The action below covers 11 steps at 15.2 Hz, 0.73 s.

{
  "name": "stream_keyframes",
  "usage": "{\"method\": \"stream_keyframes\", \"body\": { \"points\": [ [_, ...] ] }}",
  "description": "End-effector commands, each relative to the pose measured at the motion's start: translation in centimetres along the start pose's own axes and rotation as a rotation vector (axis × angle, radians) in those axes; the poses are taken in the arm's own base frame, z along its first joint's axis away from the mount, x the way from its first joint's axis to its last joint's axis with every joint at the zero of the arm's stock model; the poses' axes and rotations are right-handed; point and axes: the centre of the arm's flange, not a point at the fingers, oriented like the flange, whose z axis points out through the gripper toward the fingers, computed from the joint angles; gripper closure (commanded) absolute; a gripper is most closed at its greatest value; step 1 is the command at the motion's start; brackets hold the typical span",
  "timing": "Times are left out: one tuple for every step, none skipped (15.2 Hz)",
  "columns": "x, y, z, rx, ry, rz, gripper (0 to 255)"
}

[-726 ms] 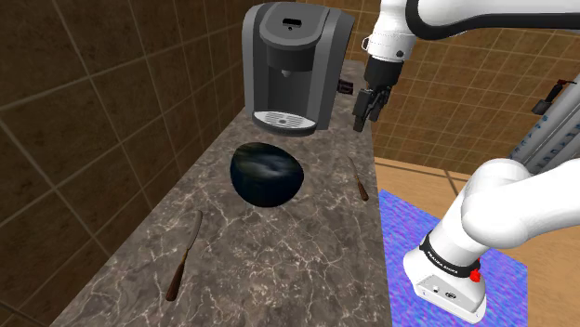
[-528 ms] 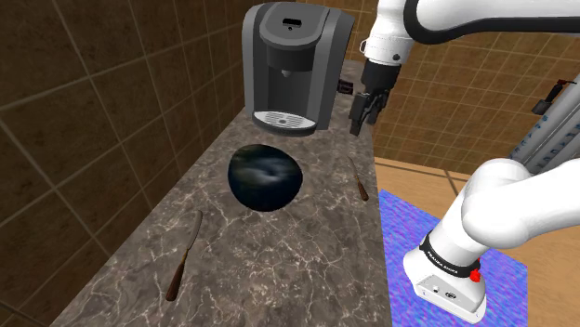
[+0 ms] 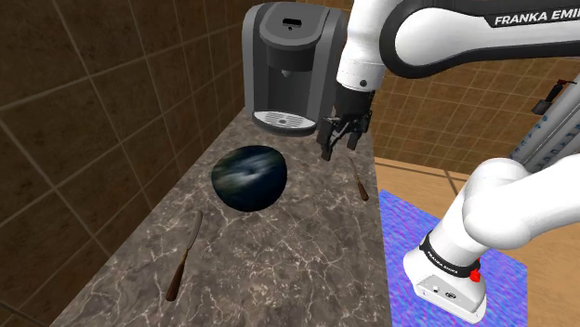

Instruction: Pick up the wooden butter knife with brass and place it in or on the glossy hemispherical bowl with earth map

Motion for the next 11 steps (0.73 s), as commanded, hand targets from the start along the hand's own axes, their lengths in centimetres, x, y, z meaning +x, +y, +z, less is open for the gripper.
{"method": "stream_keyframes", "body": {
  "points": [
    [-0.2, -2.4, 1.4, 0.003, 0.0, 0.048, 0],
    [-0.2, -3.5, 1.9, 0.004, 0.0, 0.07, 0],
    [-0.2, -4.7, 2.5, 0.006, 0.0, 0.092, 0],
    [-0.1, -5.9, 3.0, 0.007, 0.001, 0.113, 0],
    [-0.1, -7.1, 3.5, 0.008, 0.001, 0.135, 0],
    [0.1, -8.3, 4.0, 0.009, 0.001, 0.157, 0],
    [0.2, -9.5, 4.6, 0.01, 0.001, 0.179, 0],
    [0.4, -10.7, 5.1, 0.011, 0.001, 0.201, 0],
    [0.5, -11.9, 5.6, 0.012, 0.001, 0.222, 0],
    [0.8, -13.0, 6.1, 0.014, 0.001, 0.244, 0],
    [1.0, -14.2, 6.7, 0.015, 0.001, 0.266, 0]
  ]
}}
